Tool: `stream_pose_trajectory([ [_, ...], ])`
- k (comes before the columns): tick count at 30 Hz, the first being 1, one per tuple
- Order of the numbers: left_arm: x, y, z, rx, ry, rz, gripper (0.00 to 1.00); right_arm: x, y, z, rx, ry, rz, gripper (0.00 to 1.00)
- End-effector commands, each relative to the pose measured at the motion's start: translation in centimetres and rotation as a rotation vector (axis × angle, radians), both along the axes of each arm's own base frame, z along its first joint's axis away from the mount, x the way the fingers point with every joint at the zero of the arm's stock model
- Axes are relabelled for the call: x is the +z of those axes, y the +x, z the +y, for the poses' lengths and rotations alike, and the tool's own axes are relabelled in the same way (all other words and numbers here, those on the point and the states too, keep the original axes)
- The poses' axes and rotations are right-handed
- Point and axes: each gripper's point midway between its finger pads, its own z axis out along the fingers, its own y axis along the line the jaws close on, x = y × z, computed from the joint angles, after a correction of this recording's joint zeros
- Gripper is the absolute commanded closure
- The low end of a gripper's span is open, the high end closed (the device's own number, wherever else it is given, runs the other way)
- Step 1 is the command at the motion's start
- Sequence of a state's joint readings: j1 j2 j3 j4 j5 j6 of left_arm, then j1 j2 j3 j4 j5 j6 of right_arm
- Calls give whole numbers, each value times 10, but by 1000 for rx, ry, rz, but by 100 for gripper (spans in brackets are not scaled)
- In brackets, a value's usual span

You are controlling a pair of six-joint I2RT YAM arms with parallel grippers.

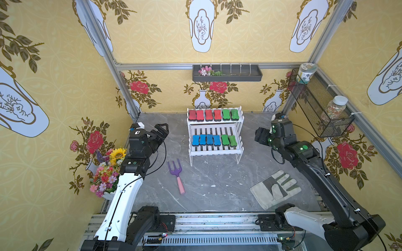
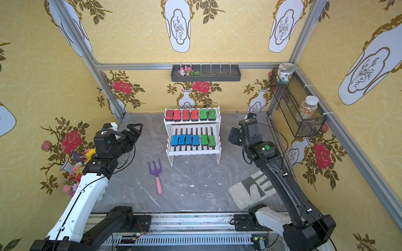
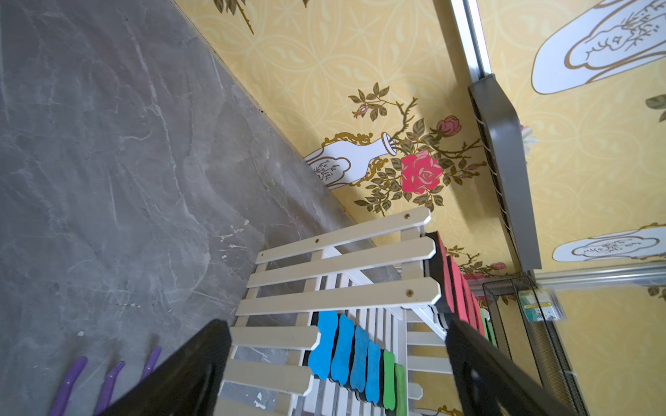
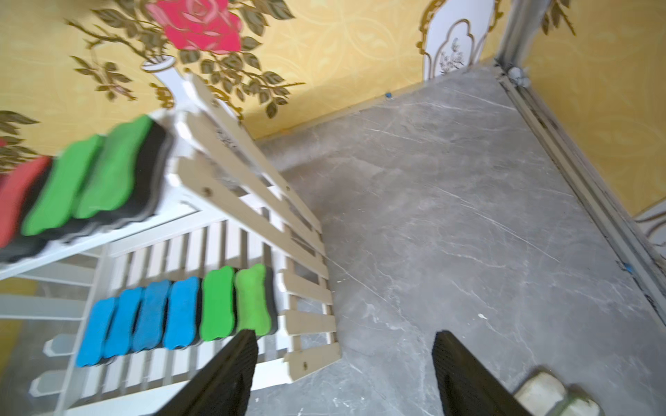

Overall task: Remove the whiteboard erasers from the shelf
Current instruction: Pick up the whiteboard eraser from the shelf.

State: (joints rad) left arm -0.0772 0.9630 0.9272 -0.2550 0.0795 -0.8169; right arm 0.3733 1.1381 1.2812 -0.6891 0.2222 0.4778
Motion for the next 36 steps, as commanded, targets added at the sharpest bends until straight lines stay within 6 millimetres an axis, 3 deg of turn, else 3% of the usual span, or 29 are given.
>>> stream_pose_trajectory([
  [1, -5, -12, -37, -155, 27, 30, 1, 21, -7, 20, 77, -11, -14, 26],
  [5, -3, -19, -89, -264, 115, 24, 0, 52, 4, 54, 159, -14, -58, 31],
  [9, -8, -19, -116, -352, 178, 41, 0, 61, 31, 82, 203, -24, -28, 35],
  [17, -6, -22, -117, -371, 181, 21, 0, 59, 79, 110, 222, -40, 24, 42],
  [22, -11, -24, -116, -367, 187, 35, 0, 45, 100, 102, 196, -25, 74, 40],
  [36, -13, -25, -116, -367, 181, 33, 0, 25, 115, 104, 186, -32, 112, 38],
])
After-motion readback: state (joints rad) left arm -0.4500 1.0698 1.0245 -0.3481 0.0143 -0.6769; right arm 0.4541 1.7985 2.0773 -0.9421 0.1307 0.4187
